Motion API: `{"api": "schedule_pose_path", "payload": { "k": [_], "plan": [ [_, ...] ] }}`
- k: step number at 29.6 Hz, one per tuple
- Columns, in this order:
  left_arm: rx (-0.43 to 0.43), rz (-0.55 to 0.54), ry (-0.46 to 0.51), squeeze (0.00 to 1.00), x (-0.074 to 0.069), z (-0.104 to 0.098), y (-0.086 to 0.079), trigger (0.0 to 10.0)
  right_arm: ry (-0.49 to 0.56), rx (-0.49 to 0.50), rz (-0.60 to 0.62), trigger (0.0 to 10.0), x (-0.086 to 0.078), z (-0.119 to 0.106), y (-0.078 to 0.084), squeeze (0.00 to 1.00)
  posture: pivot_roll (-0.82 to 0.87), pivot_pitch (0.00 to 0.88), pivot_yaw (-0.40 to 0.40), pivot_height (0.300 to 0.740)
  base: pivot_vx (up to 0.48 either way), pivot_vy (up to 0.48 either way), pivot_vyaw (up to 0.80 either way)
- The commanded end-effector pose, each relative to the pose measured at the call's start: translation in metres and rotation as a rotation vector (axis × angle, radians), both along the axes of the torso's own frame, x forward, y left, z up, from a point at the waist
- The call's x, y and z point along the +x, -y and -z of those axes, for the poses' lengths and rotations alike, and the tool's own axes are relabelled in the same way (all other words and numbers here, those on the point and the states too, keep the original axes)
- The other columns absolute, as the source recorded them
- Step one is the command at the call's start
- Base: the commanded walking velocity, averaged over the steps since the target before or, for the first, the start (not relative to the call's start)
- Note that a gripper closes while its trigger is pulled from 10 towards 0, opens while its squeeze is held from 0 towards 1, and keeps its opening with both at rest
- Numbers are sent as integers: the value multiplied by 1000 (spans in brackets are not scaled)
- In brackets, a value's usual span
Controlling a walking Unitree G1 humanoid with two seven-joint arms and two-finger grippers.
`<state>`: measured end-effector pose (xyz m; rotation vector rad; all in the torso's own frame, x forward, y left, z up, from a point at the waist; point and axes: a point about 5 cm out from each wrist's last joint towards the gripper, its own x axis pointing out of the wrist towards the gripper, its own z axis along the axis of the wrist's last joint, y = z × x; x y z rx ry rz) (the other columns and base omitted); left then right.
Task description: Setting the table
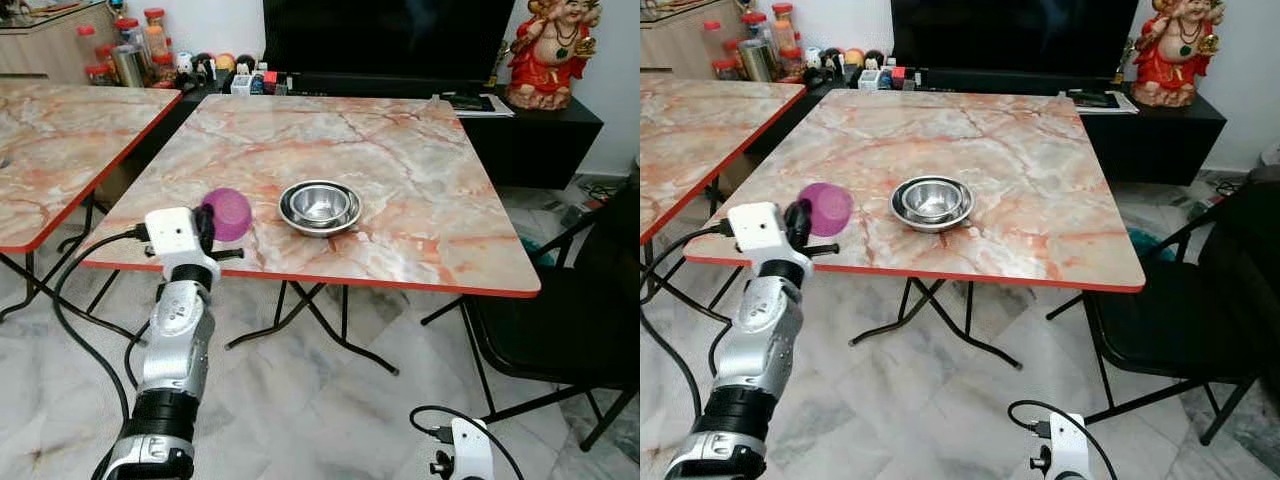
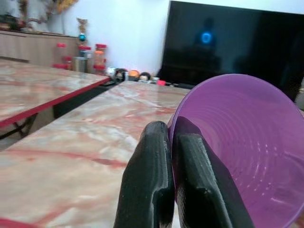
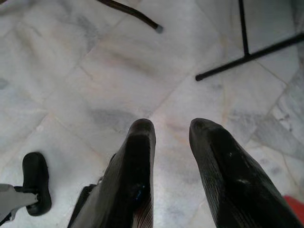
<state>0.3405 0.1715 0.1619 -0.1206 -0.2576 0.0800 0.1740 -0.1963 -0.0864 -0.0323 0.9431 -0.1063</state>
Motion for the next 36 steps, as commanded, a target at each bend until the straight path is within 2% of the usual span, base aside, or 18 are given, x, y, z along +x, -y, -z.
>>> {"api": "schedule_pose_path", "payload": {
  "k": [1,25,36],
  "plan": [
    [18,-18,8,0,2,-5,-5,10000,16,13,7,10000,4,-2,-2,0,-3,0,-30,740,375,0,519],
    [20,12,5,0,4,-6,0,10000,9,9,18,10000,3,-1,-2,0,-1,0,-27,740,386,0,22],
    [12,63,-1,0,5,-7,8,10000,6,8,21,10000,1,0,-2,0,-4,0,-26,740,392,0,0]
  ]
}}
